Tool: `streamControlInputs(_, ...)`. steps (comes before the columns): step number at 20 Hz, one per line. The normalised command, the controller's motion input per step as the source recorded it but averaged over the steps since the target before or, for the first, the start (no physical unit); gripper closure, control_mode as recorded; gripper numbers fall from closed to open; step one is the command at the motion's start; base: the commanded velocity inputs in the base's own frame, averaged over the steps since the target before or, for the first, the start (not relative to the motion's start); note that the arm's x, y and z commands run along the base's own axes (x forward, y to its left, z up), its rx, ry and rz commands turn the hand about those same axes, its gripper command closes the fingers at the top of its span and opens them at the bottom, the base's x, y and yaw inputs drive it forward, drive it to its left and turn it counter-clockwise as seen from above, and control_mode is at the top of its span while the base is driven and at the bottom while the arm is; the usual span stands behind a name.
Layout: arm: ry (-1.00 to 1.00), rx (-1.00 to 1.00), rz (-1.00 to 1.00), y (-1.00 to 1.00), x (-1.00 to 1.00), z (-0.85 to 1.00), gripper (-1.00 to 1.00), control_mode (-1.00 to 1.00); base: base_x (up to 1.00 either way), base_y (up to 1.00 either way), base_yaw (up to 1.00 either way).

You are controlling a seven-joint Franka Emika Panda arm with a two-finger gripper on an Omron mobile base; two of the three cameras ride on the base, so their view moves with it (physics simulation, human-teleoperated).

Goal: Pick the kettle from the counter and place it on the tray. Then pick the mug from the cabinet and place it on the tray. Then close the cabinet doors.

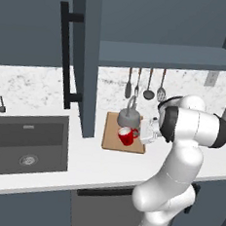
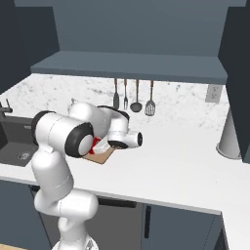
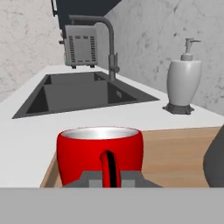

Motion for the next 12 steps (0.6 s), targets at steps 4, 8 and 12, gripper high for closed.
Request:
streamControlInputs(4,-0.01,0.0,0.0,-0.1,0.06,-0.14,1.0,-1.0,0.0,0.0,0.0)
streamControlInputs(8,-0.02,0.0,0.0,-0.17,0.0,-0.07,1.0,-1.0,0.0,0.0,0.0)
streamControlInputs(12,0.0,0.0,0.0,-0.1,0.0,-0.1,-1.0,-1.0,0.0,0.0,0.0)
